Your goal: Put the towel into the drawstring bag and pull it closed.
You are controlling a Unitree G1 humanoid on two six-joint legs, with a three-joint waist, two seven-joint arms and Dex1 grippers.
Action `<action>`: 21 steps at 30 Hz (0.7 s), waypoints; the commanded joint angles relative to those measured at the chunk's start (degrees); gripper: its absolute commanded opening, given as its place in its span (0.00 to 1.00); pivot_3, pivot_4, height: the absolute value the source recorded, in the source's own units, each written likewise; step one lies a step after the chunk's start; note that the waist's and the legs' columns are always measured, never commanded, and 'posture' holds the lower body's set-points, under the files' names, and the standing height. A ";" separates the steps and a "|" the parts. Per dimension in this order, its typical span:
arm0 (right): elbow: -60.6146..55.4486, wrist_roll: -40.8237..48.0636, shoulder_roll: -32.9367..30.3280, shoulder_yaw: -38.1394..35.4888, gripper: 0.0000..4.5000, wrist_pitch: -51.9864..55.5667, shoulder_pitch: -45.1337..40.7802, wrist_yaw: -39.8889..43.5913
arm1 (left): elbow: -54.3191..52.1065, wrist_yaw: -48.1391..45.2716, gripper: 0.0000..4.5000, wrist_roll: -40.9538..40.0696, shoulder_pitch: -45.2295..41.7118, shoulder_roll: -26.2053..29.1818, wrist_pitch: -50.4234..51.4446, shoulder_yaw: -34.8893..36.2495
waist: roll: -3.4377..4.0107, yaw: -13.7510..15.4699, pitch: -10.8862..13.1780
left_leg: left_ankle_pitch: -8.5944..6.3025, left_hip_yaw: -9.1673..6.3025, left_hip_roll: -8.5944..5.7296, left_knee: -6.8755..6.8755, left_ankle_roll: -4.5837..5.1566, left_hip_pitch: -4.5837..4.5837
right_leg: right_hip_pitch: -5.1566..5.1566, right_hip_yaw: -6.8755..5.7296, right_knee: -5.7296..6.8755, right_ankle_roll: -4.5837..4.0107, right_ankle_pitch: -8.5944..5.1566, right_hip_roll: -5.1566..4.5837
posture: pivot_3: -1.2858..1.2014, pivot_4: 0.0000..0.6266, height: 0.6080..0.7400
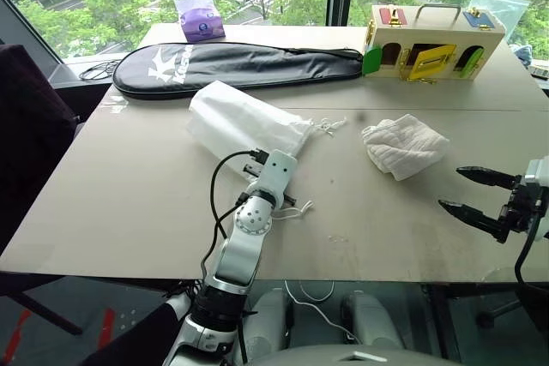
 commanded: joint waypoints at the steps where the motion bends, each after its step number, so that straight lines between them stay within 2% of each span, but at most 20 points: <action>1: -1.93 0.99 0.04 -1.87 1.00 -0.51 -0.15 -0.14 | 0.39 1.08 0.01 1.07 0.85 0.55 0.55 0.59 | -0.01 0.06 0.01 | 0.00 -0.01 0.00 0.00 0.00 -0.01 | 0.00 -0.01 -0.01 0.00 0.00 0.00 | 0.52 0.24 1.00; 5: -1.82 0.93 0.10 -1.73 1.00 -0.55 -0.27 -0.17 | 0.04 1.44 0.01 0.12 1.13 0.40 -1.33 1.18 | -0.02 0.07 0.01 | 0.00 0.00 -0.01 0.00 0.00 -0.02 | 0.00 0.00 -0.03 -0.01 -0.01 -0.02 | 0.52 0.24 1.00; 11: -1.57 0.92 0.20 -1.43 1.00 -0.45 -0.98 -0.31 | -0.87 2.44 0.01 -0.99 0.32 1.85 -10.16 3.06 | -0.09 0.13 0.08 | 0.00 -0.02 0.00 -0.01 0.00 -0.10 | -0.09 -0.02 -0.03 -0.03 0.00 -0.04 | 0.52 0.24 1.00; 16: -1.46 1.02 0.81 -0.80 1.00 -0.24 -2.06 -0.59 | -2.55 -0.49 0.01 -2.31 0.31 4.80 -18.22 3.43 | -0.09 0.24 0.08 | 0.00 -0.04 -0.03 -0.01 0.01 -0.21 | -0.11 -0.06 -0.16 -0.03 0.01 -0.14 | 0.52 0.24 1.00; 21: -1.17 0.82 1.27 -0.23 1.00 -0.24 -2.96 -0.53 | -4.09 1.42 0.01 0.33 0.17 8.33 -27.46 4.83 | -0.08 0.24 0.08 | -0.02 -0.14 -0.03 -0.02 0.04 -0.35 | -0.13 -0.14 -0.35 -0.05 0.02 -0.24 | 0.52 0.24 1.00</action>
